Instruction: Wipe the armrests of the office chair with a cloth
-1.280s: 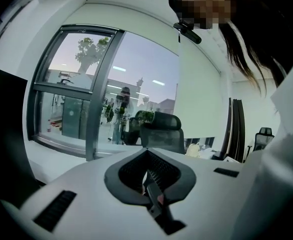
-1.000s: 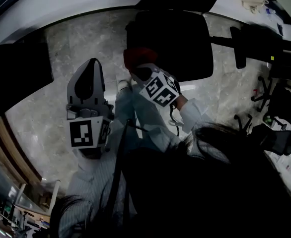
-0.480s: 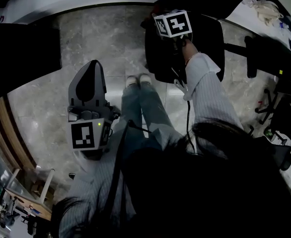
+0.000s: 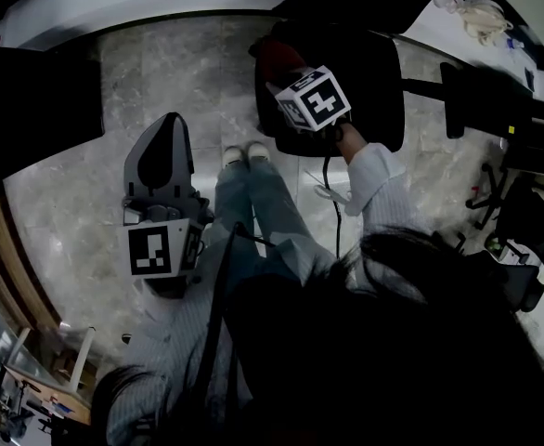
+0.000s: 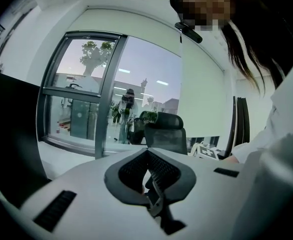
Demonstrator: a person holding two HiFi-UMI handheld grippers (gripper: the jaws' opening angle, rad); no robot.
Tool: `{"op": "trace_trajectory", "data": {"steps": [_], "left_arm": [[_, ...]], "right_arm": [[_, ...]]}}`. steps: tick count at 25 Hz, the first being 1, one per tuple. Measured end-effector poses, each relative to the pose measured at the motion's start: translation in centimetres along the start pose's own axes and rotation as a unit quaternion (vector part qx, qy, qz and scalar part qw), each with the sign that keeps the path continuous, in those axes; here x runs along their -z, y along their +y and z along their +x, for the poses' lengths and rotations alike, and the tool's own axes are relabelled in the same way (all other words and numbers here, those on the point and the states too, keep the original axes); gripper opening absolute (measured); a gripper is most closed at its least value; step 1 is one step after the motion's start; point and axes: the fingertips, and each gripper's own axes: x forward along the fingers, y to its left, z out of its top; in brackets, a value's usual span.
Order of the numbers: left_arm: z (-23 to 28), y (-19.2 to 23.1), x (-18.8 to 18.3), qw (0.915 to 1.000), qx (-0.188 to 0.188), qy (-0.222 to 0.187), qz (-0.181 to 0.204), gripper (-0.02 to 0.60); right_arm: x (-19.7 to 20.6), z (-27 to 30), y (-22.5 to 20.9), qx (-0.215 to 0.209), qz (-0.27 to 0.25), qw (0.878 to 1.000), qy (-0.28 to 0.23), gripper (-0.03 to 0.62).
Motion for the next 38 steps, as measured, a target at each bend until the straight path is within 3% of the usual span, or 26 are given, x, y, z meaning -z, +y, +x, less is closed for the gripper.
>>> {"op": "trace_trajectory", "data": {"steps": [5,9,13,16,20,25,29,33,38], "left_arm": [[0.9,-2.4,-1.7,0.9997,0.016,-0.019,-0.008,0.003],[0.2,-3.9,-1.1,0.9991,0.038,-0.011,0.015,0.003],[-0.3,-5.7,-2.0,0.9987,0.040,-0.023,0.022,0.004],[-0.8,-7.2,-4.0,0.9979,0.041,-0.043,0.025,0.003],[-2.0,-9.8,-7.9,0.9939,0.074,-0.067,0.049,0.004],[-4.0,-12.8,-13.7,0.9887,0.073,-0.117,0.060,0.004],[-4.8,-15.2,-15.3,0.9852,0.085,-0.133,0.068,0.003],[-5.0,-17.0,-16.4,0.9824,0.089,-0.145,0.077,0.003],[-5.3,-17.4,-17.1,0.9795,0.085,-0.165,0.078,0.004]], "right_arm": [[6.0,-2.9,6.7,-0.060,0.006,0.998,0.002,0.029],[8.6,-3.6,8.9,-0.047,-0.008,0.999,-0.006,0.029],[7.3,-4.9,8.3,-0.039,-0.011,0.998,-0.052,0.029],[3.7,-9.6,7.9,-0.020,-0.010,0.990,-0.142,0.029],[-1.7,-19.2,8.6,0.014,-0.014,0.962,-0.274,0.030],[-7.1,-31.9,10.6,0.053,-0.022,0.900,-0.432,0.031],[-8.4,-38.1,12.0,0.092,-0.042,0.860,-0.500,0.031],[-8.4,-41.1,12.5,0.103,-0.047,0.841,-0.529,0.029],[-7.9,-41.5,12.6,0.089,-0.047,0.841,-0.532,0.029]]}}
